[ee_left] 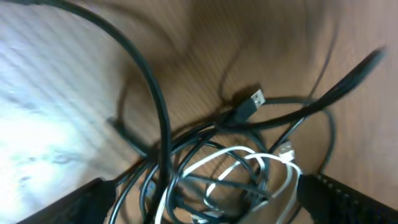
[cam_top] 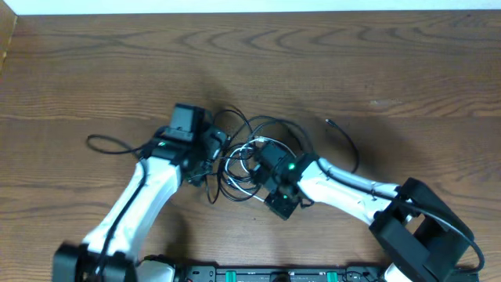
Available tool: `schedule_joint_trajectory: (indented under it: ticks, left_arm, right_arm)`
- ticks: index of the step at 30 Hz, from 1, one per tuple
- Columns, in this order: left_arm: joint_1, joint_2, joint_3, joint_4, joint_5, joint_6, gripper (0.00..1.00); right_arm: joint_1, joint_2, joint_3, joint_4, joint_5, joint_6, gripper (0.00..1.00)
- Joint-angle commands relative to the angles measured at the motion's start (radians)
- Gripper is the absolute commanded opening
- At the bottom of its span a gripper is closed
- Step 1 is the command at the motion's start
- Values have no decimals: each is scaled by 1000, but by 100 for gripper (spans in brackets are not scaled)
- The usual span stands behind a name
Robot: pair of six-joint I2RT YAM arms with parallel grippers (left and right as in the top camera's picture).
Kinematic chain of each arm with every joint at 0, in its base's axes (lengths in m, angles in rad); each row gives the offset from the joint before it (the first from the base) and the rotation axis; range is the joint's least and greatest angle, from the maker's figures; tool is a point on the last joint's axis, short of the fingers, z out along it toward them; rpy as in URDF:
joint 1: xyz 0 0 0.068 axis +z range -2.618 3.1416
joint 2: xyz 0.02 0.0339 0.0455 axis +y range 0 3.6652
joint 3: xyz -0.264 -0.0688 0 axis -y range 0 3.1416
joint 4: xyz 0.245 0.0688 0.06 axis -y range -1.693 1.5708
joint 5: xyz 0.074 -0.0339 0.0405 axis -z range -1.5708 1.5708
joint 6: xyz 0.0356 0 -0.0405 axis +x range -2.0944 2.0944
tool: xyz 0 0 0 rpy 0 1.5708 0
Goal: Untangle cables
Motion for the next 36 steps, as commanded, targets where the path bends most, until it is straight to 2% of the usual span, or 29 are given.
schedule_joint_trajectory:
  ticks: [1,2,3,6,7,11,14,21,23,26,30,33,34,36]
  left_arm:
    - [-38,109,-1,50,-2,-4,82]
    - [-43,135,-1,64,-2,-4,64]
    - [-46,189,-1,93,-2,-7,36]
    - [-44,262,-1,134,-4,-11,10]
    - [-43,282,-1,147,-10,-11,8]
    - [-24,342,-1,181,-119,-10,8]
    - [41,339,0,167,-215,3,8]
    - [315,270,2,94,-204,36,8]
    - [420,243,2,59,-131,65,8]
    - [504,234,2,43,25,160,8]
    - [528,234,2,26,220,311,8]
    - [509,234,2,26,392,401,8]
    - [491,234,2,30,476,452,8]
    - [472,234,2,30,484,501,7]
  right_arm:
    - [-91,46,-32,-47,60,98,1]
    - [-113,46,-32,-55,60,111,1]
    - [-164,45,-32,-76,60,135,1]
    - [-244,41,-32,-103,60,146,1]
    - [-272,39,-32,-111,60,146,1]
    - [-367,16,-32,-143,60,146,1]
    - [-437,-14,-32,-174,89,172,1]
    - [-608,-116,-32,-196,118,189,1]
    - [-671,-162,-32,-197,174,243,1]
    - [-733,-217,-32,-194,189,269,1]
    - [-739,-269,-32,-186,-18,263,2]
    - [-708,-274,-32,-151,-263,262,23]
    - [-673,-270,-32,-106,-388,261,37]
    - [-623,-266,-32,-42,-428,261,45]
